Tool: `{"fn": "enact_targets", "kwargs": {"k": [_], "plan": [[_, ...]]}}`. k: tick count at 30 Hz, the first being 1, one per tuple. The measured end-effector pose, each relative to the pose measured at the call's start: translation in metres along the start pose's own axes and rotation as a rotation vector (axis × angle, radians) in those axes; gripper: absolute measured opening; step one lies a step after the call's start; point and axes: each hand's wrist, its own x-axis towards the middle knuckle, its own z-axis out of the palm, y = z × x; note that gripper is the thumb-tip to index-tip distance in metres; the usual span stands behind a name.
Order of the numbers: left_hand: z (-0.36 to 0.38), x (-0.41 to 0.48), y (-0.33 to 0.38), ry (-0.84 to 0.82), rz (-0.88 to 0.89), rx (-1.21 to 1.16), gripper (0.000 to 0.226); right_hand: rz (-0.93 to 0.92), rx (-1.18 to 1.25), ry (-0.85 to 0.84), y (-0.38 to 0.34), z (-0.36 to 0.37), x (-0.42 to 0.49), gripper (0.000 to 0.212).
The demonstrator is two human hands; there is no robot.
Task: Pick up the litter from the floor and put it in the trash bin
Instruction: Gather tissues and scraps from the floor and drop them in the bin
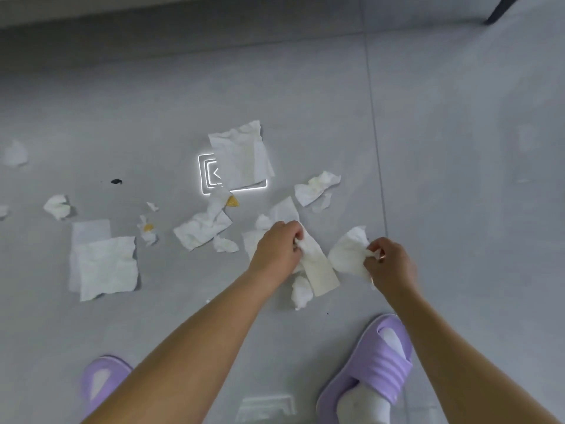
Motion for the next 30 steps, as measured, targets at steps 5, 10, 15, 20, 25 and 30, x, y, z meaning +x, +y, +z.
{"fn": "enact_targets", "kwargs": {"k": [5,10,15,20,25,30], "plan": [[-0.074,-0.058,0.008,0.034,-0.053,-0.054,0.016,-0.081,0.044,-0.051,-0.053,-0.032,-0.074,0.024],[-0.165,-0.122,0.018,0.111,-0.113,-0.106,0.018,-0.111,0.116,-0.055,-0.127,-0.072,-0.145,0.031],[-0.266,-0.182,0.016,0.218,-0.157,-0.184,0.017,-0.2,0.207,-0.132,-0.229,-0.082,-0.22,0.03],[-0.365,-0.242,-0.013,0.345,-0.15,-0.247,0.019,-0.344,0.212,-0.128,-0.329,-0.062,-0.291,0.032],[-0.476,-0.324,-0.09,0.427,-0.139,-0.25,0.02,-0.462,0.158,-0.111,-0.421,-0.018,-0.37,0.032],[-0.569,-0.38,-0.182,0.56,-0.25,-0.231,0.019,-0.568,0.132,-0.137,-0.498,0.043,-0.431,0.032]]}}
